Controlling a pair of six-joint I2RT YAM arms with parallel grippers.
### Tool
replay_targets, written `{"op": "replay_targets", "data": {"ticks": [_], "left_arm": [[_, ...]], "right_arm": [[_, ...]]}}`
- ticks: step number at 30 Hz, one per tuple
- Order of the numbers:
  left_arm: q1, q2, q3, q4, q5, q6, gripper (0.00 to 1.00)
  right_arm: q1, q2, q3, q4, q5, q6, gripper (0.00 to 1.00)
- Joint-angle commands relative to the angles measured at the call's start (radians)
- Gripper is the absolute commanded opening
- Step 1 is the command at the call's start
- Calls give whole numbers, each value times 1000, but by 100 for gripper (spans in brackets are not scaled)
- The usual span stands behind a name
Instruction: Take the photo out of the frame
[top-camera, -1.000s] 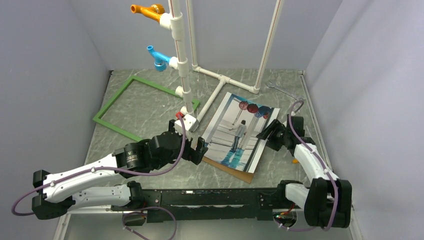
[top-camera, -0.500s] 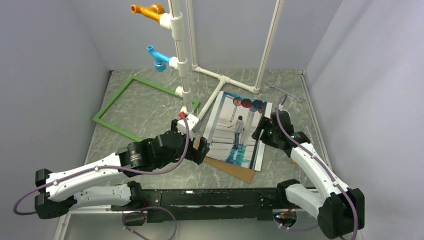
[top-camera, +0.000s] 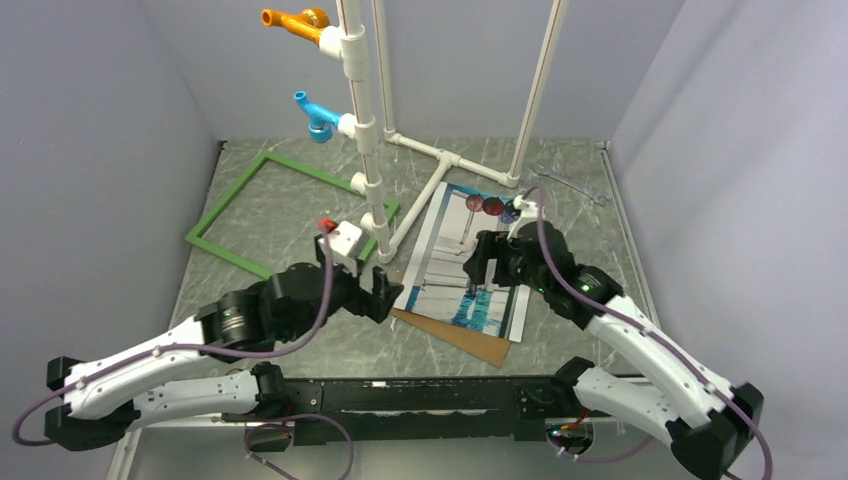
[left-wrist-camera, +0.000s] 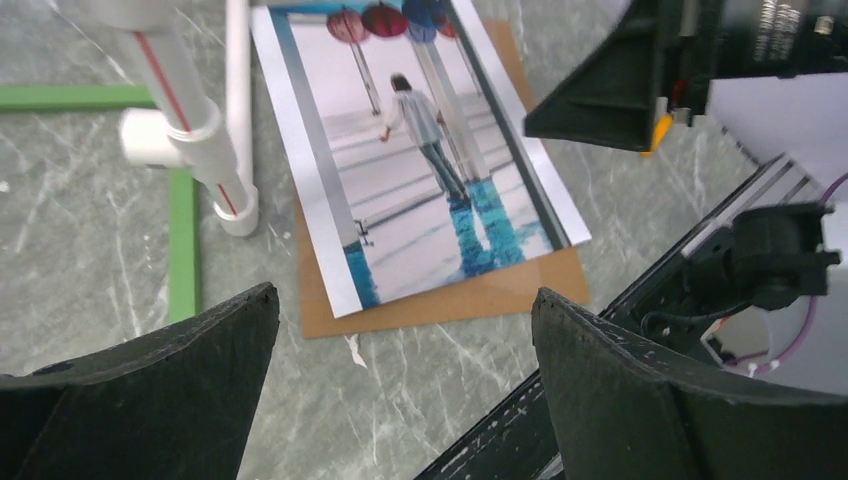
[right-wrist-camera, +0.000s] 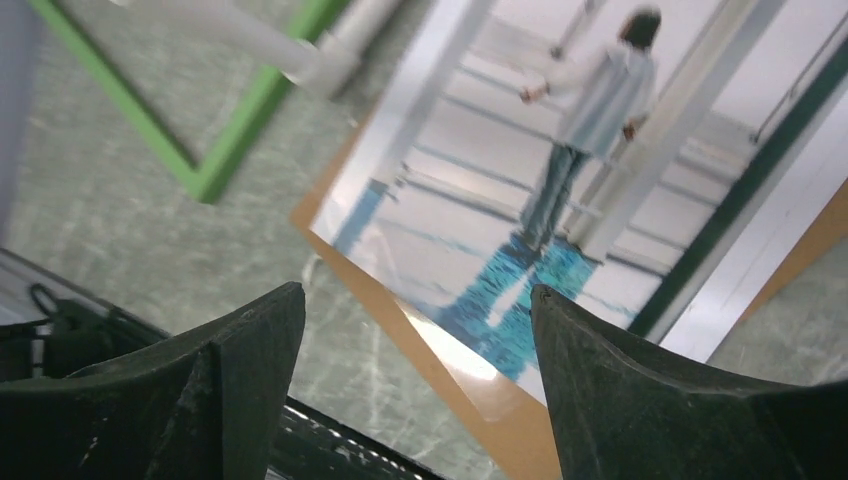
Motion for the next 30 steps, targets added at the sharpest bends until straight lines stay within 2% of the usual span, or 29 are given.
{"op": "replay_targets", "data": {"ticks": [1,7,13,23,30], "left_arm": [[5,-134,23,-6,-93,-2,99],[5,-353,60,-27,-213,70,99],[5,-540,132,-75,-277,163,99],[5,-722,222,-193,-295,184,99],[4,-756,227,-228,-287,165,99]], "right_arm": [[10,-139,113,9,9,-52,85],[9,-292,244,-57,53,-105,93],[10,-446,313,-120,189,-159,100],[9,-632,366,-162,341,-228,100],[9,-666,348,-169,369,-193,100]]}}
